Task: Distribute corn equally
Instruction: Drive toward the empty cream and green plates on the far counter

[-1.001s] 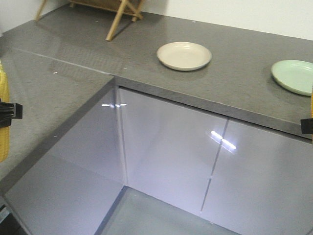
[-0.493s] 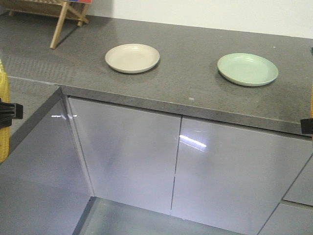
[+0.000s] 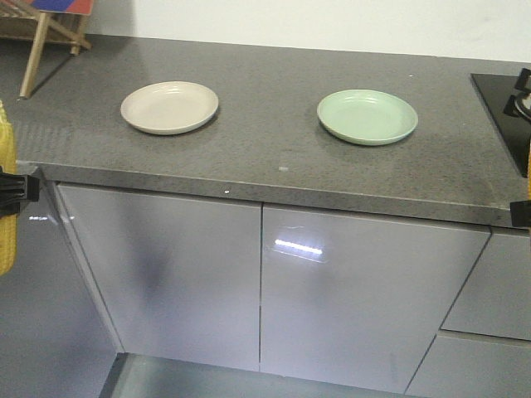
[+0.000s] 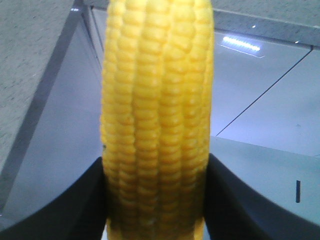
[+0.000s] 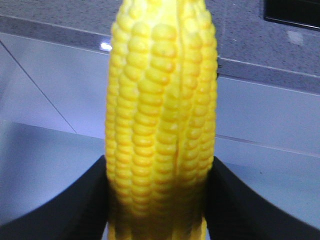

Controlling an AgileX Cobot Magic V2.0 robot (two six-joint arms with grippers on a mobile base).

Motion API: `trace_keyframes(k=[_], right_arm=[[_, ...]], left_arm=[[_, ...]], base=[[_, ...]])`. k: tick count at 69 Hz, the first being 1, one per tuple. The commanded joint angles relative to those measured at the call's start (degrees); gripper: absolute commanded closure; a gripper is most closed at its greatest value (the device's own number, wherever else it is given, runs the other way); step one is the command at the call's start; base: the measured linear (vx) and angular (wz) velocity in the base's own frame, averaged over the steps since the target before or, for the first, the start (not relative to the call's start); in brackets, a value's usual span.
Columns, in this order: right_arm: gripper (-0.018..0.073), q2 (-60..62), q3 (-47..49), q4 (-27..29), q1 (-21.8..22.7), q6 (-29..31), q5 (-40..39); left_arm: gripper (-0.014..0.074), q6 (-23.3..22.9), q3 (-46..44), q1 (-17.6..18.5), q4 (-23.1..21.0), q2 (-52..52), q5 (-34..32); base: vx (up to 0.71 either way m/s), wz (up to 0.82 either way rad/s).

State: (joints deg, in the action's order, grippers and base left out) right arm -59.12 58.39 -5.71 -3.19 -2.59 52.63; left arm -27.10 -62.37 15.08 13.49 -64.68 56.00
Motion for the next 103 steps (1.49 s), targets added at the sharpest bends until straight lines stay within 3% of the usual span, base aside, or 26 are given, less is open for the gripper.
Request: trace_keyframes(k=[1, 103], right_arm=[[0.0365, 1.0, 1.6, -0.7, 0.4, 0.2, -3.2], [0.0365, 1.0, 1.6, -0.7, 0.4, 0.2, -3.2]], left_arm=[[0.0463, -0.5, -1.5, -0.2, 0.8, 1.2, -2.7], [0.0463, -0.5, -1.5, -0.2, 0.8, 1.2, -2.7]], base=[[0.06, -0.23], [0.05, -0.07]])
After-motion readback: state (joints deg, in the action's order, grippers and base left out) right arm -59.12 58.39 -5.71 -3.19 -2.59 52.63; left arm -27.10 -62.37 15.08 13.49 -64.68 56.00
